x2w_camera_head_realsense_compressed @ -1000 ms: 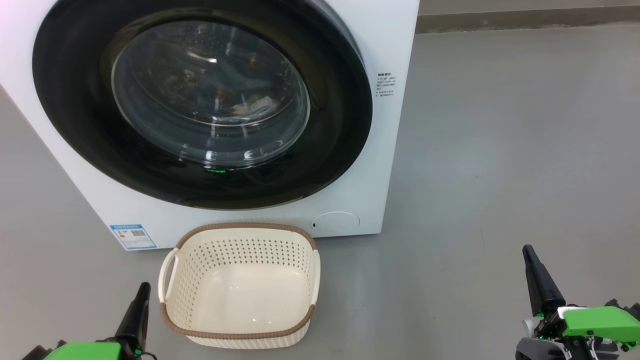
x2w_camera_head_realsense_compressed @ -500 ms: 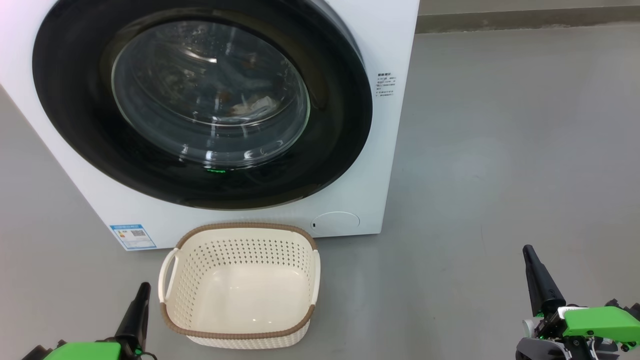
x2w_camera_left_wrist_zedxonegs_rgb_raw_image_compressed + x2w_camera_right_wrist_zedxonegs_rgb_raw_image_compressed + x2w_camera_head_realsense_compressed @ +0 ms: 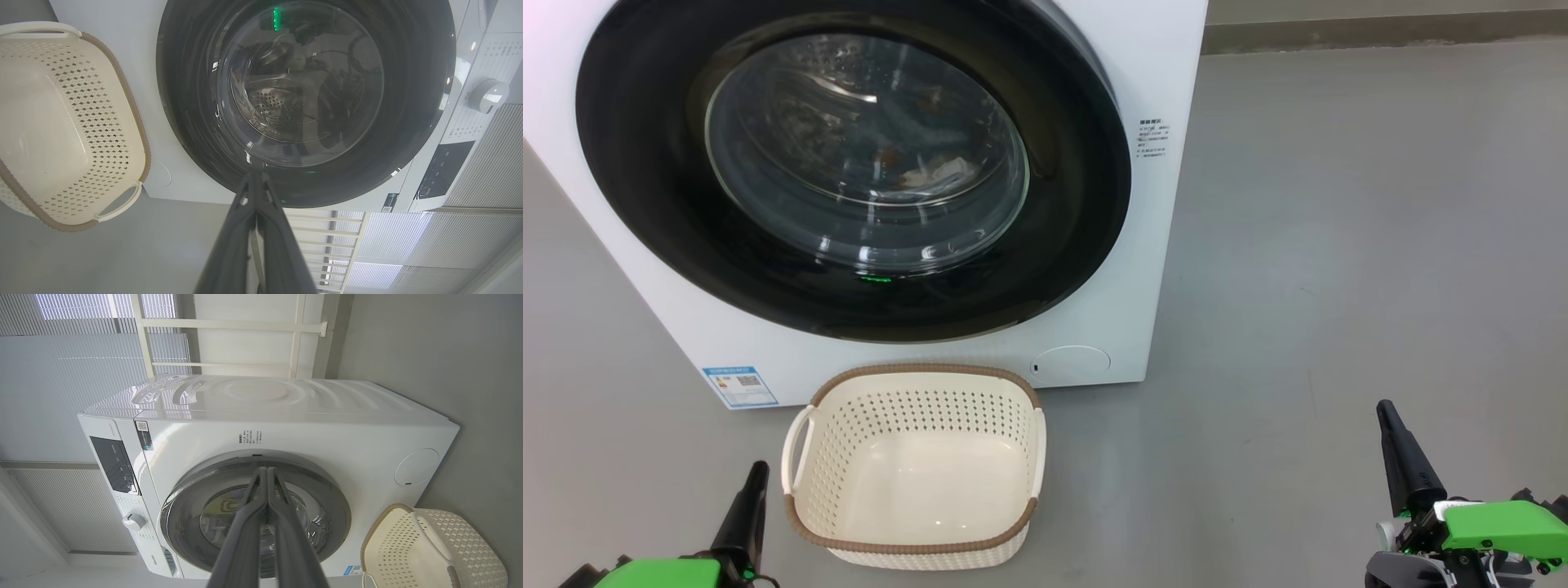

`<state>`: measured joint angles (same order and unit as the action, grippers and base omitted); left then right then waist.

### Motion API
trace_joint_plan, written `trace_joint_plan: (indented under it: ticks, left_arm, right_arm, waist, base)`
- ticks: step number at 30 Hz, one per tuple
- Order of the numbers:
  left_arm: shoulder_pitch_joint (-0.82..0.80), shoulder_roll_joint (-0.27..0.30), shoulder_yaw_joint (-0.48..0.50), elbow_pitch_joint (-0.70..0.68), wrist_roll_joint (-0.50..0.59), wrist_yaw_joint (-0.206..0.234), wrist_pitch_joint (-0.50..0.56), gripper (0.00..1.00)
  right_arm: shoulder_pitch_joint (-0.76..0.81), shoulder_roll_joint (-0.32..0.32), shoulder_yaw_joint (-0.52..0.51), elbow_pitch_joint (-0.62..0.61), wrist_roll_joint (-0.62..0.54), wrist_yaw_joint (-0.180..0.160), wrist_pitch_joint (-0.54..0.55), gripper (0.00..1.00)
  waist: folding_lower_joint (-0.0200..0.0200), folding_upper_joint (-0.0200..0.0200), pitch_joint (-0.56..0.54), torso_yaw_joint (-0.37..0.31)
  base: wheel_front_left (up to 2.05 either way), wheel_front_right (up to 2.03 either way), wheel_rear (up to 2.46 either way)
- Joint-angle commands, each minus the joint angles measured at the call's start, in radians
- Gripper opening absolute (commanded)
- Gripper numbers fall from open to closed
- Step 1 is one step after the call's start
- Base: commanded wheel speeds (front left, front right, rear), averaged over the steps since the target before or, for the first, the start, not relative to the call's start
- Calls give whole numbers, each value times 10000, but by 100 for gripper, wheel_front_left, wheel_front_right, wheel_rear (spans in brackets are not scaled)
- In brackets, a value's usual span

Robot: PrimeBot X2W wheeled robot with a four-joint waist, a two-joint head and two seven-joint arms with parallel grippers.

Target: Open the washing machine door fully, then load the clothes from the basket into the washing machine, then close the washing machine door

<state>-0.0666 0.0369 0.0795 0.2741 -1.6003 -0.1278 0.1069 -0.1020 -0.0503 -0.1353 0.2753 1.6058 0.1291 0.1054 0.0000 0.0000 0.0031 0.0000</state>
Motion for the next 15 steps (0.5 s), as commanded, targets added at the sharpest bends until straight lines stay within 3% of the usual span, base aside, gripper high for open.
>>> trace_joint_plan:
  ticks: [1,15]
  left_arm:
    - [-414,133,344,-292,-83,-29,64,0]
    - [-414,133,344,-292,-83,-29,64,0]
  right_arm:
    - [-59,-11,221,-306,32,16,74,0]
    - [-59,-8,217,-305,30,16,76,0]
  waist:
    - [0,0,0,0]
    - [0,0,0,0]
  base:
    - [0,0,0]
    - [0,0,0]
